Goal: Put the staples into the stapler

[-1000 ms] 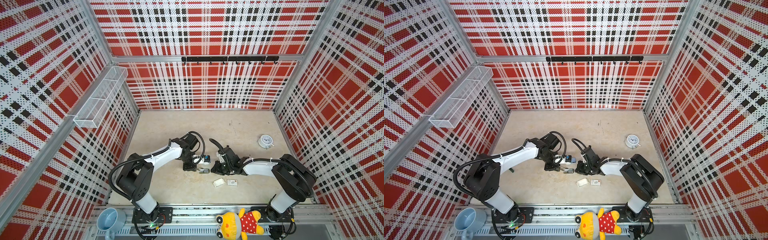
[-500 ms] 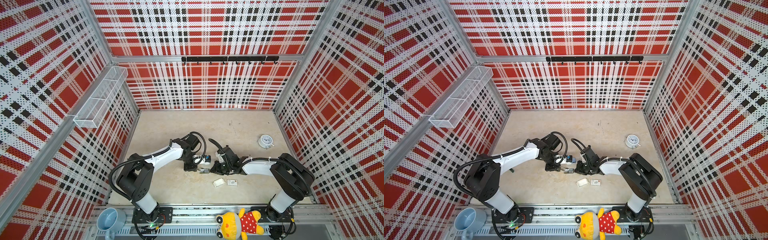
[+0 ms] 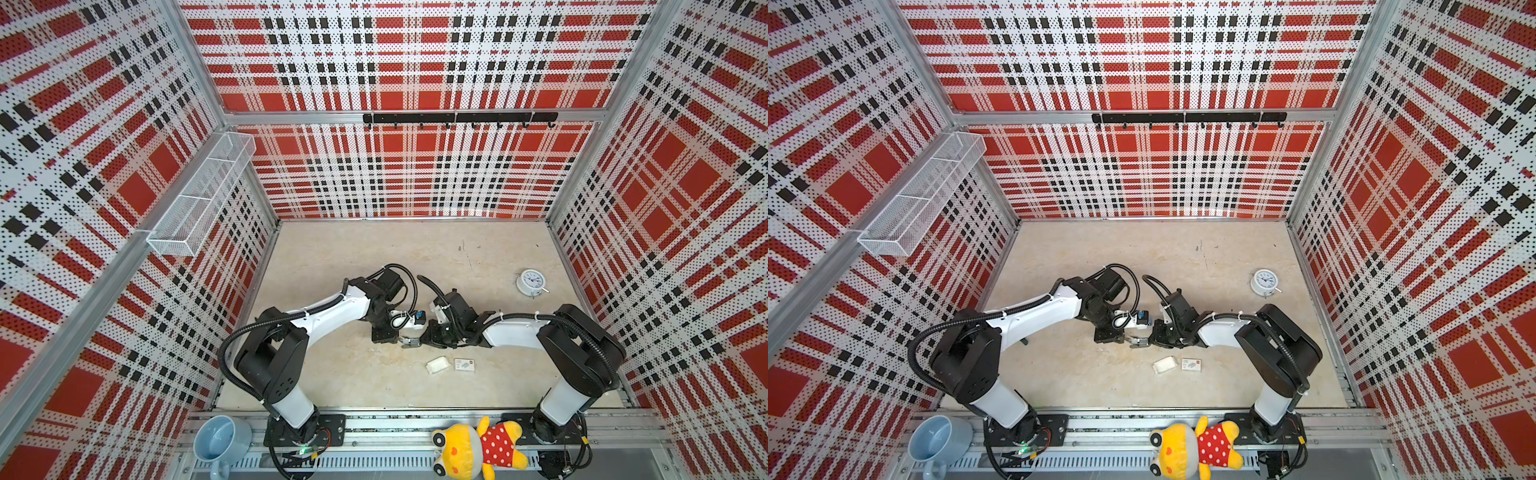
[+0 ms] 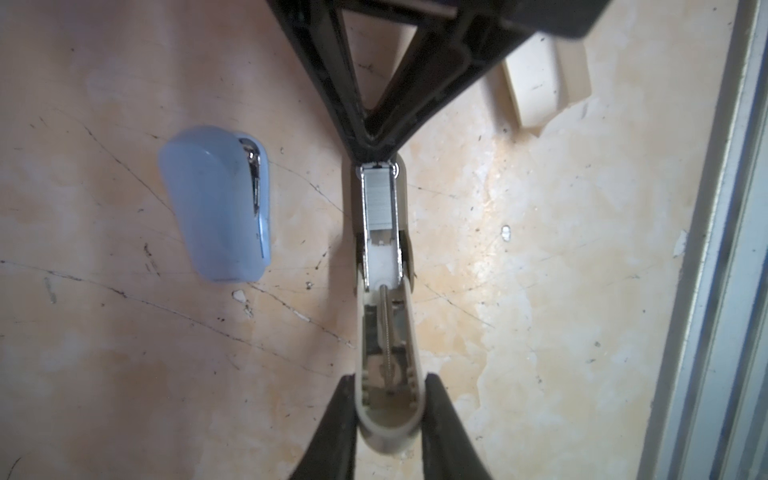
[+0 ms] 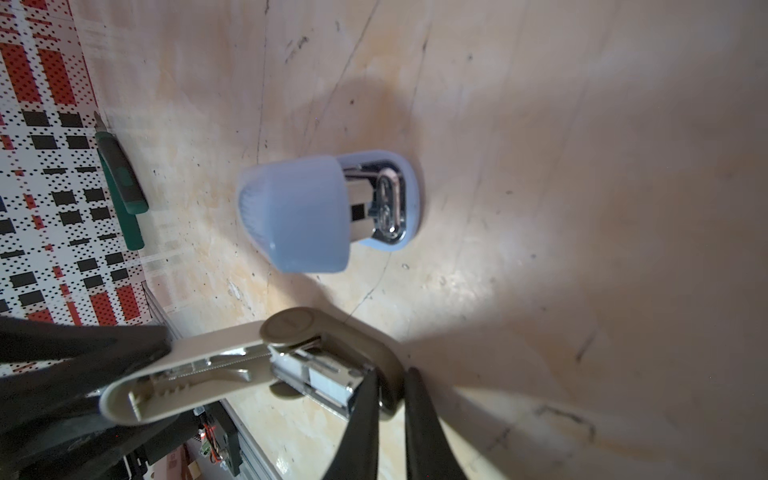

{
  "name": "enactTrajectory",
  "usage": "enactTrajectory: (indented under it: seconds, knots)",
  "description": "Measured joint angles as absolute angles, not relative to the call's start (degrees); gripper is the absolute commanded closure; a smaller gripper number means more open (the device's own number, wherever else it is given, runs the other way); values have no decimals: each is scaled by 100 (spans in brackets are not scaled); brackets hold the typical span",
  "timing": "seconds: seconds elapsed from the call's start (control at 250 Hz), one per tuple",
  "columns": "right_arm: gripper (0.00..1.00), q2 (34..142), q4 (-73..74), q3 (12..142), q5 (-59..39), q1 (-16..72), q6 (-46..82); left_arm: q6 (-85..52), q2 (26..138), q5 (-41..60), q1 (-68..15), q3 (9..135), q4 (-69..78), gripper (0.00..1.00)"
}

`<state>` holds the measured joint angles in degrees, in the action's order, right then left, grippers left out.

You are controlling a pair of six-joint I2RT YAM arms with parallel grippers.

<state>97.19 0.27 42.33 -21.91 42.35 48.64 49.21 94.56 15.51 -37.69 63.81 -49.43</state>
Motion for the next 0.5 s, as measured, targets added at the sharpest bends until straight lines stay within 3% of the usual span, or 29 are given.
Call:
enactTrajectory:
  seconds: [0.496]
  knots:
    - [86,9719,30,4233,-2185,4233,4845,4648,9697,1575,-3955,6790,-5035,79]
